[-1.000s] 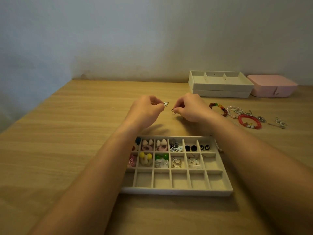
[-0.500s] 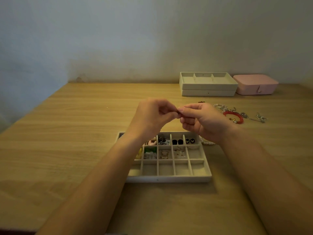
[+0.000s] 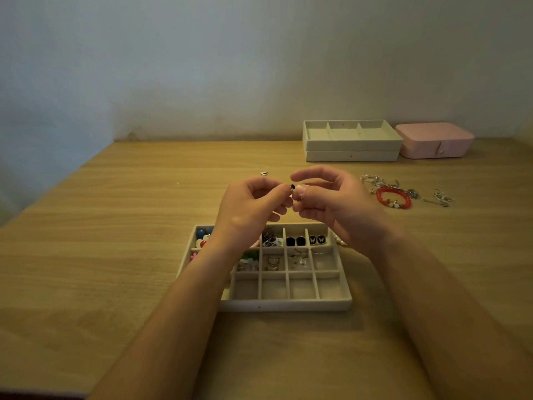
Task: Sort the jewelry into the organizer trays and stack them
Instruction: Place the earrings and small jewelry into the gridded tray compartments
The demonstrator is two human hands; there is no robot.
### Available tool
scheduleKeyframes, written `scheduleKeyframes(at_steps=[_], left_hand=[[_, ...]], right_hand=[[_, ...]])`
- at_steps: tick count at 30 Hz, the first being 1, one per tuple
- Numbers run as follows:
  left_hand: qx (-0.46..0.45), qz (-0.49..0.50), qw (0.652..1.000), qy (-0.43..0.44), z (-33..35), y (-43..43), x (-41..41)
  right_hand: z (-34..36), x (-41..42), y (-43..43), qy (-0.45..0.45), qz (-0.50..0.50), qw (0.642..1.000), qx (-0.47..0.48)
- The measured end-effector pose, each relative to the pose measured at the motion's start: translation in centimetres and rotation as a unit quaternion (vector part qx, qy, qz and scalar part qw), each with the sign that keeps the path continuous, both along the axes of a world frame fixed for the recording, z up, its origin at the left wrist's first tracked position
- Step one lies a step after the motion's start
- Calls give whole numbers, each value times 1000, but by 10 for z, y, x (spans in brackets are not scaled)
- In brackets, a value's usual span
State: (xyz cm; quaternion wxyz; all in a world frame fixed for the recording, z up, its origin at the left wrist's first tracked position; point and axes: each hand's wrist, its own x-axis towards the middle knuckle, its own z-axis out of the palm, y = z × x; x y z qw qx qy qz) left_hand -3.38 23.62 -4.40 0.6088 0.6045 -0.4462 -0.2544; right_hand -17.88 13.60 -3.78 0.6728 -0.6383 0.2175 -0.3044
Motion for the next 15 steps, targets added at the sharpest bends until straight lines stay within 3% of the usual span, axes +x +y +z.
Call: scheduleKeyframes(at_steps=[4,15], left_hand=[[5,-8,1000,-4,-1,3,1],[26,-20,995,-89,-6,5,4]], right_hand=[[-2,3,5,24,-28,997,-72],[-1,-1,3,75,-37,987,-134]])
